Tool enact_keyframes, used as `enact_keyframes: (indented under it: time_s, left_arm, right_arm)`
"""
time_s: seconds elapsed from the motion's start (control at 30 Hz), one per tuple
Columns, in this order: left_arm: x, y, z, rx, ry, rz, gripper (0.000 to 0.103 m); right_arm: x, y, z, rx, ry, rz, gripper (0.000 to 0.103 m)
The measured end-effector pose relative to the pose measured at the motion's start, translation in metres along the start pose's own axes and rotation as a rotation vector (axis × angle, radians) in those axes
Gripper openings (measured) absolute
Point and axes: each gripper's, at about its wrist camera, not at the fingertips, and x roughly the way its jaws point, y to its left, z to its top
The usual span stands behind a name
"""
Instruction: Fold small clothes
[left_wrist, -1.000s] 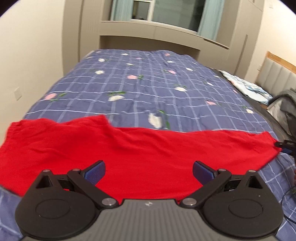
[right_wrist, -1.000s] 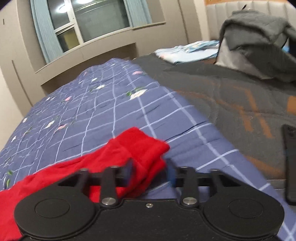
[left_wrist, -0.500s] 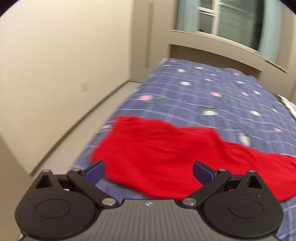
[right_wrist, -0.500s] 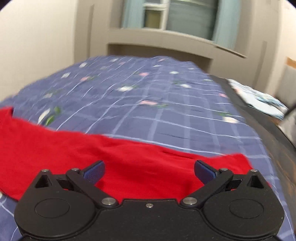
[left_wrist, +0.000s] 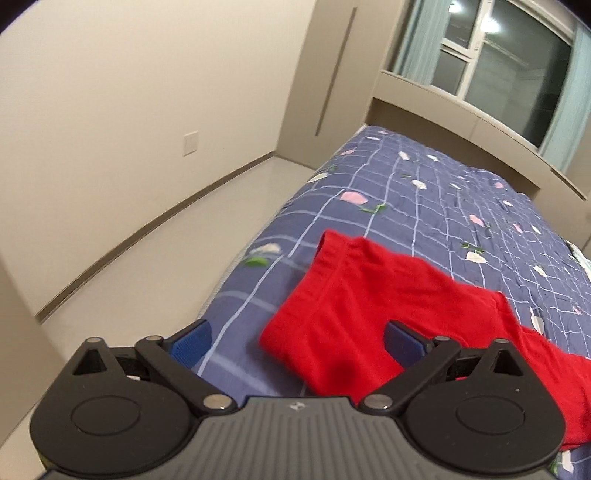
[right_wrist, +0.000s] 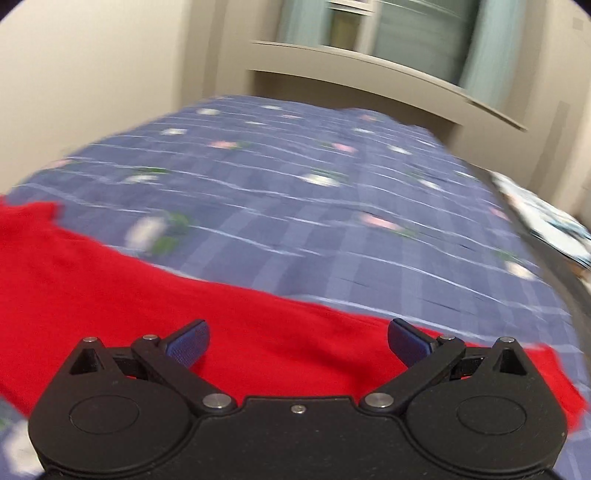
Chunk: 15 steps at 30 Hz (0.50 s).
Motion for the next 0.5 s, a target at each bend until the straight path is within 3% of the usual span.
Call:
enact_keyframes:
  time_s: [0.07, 0.13, 0.17, 0.2, 0.3, 0.43, 0.5]
  left_arm:
    - [0.011, 0.0, 0.003, 0.019, 0.002, -0.018, 0.085]
    - [0.022, 0.001, 0.004, 0.022, 0.009, -0.043, 0.068]
    - [0.025, 0.0, 0.005, 0.022, 0.016, -0.05, 0.051]
    - [0.027, -0.002, 0.005, 0.026, 0.015, -0.036, 0.044]
    - [0.026, -0.009, 0.003, 0.075, -0.017, -0.022, 0.033]
    - [0.017, -0.02, -0.001, 0.148, -0.071, -0.035, 0.029]
    - [0.012, -0.027, -0.004, 0.201, -0.098, -0.049, 0.027]
  right_arm:
    - [0.009, 0.026, 0.014, -0.01, -0.009, 0.119, 0.102]
    - [0.019, 0.056, 0.029, -0.013, -0.009, 0.259, 0.102]
    - [0.024, 0.069, 0.036, -0.013, -0.012, 0.315, 0.102]
    - [0.03, 0.082, 0.044, -0.009, -0.015, 0.366, 0.102]
    - [0.056, 0.121, 0.071, 0.009, 0.012, 0.483, 0.094]
    - [0.089, 0.157, 0.099, 0.037, 0.05, 0.537, 0.084]
    - [0.098, 0.168, 0.106, 0.063, 0.073, 0.535, 0.064]
